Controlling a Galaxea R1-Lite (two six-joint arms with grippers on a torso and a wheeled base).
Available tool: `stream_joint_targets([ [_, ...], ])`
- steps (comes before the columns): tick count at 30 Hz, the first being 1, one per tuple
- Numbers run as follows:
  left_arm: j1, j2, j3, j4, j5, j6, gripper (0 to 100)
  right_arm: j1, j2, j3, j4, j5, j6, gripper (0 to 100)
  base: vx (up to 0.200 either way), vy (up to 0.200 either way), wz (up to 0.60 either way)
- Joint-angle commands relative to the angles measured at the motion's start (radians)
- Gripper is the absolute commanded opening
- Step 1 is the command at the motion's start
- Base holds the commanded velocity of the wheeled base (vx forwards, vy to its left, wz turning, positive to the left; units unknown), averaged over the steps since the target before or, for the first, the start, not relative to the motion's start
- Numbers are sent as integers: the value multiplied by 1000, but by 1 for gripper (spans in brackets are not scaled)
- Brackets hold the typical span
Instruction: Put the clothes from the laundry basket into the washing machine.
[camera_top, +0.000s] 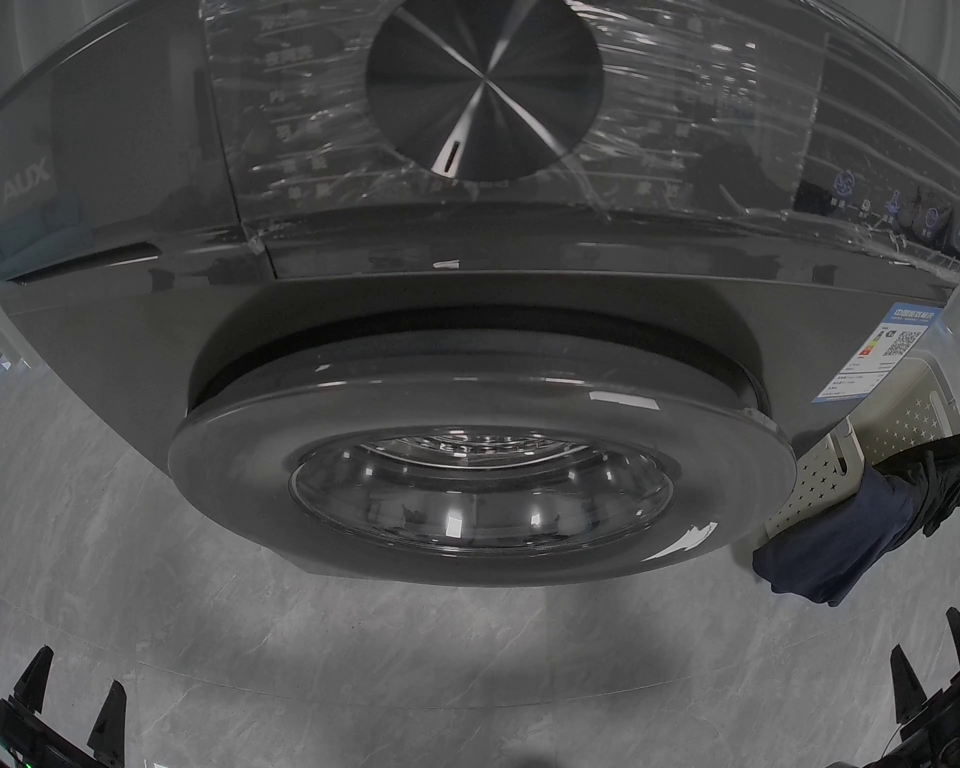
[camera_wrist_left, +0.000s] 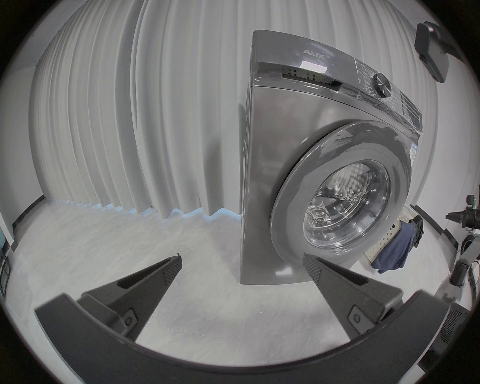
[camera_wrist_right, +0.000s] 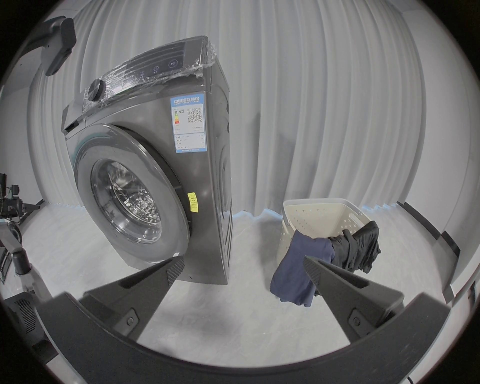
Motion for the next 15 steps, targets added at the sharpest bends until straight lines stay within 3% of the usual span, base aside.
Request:
stream_joint_targets([
  [1, 0, -12, 16, 0, 0, -1, 100, 4, 73, -235, -14, 49, 41, 100, 0, 0, 0],
  [3, 0, -12, 16, 0, 0, 1, 100, 5, 205, -273, 20, 79, 76, 100, 0, 0, 0],
  [6, 0, -12, 16, 0, 0, -1, 100, 16, 355, -215, 10, 163, 90, 100, 0, 0, 0],
  [10, 1, -12, 16, 0, 0, -2, 100, 41, 492, -184, -79, 200, 61, 100, 0, 0, 0],
  [15, 0, -12, 16, 0, 0, 2, 100, 99, 616, -190, -117, 201, 22, 100, 0, 0, 0],
])
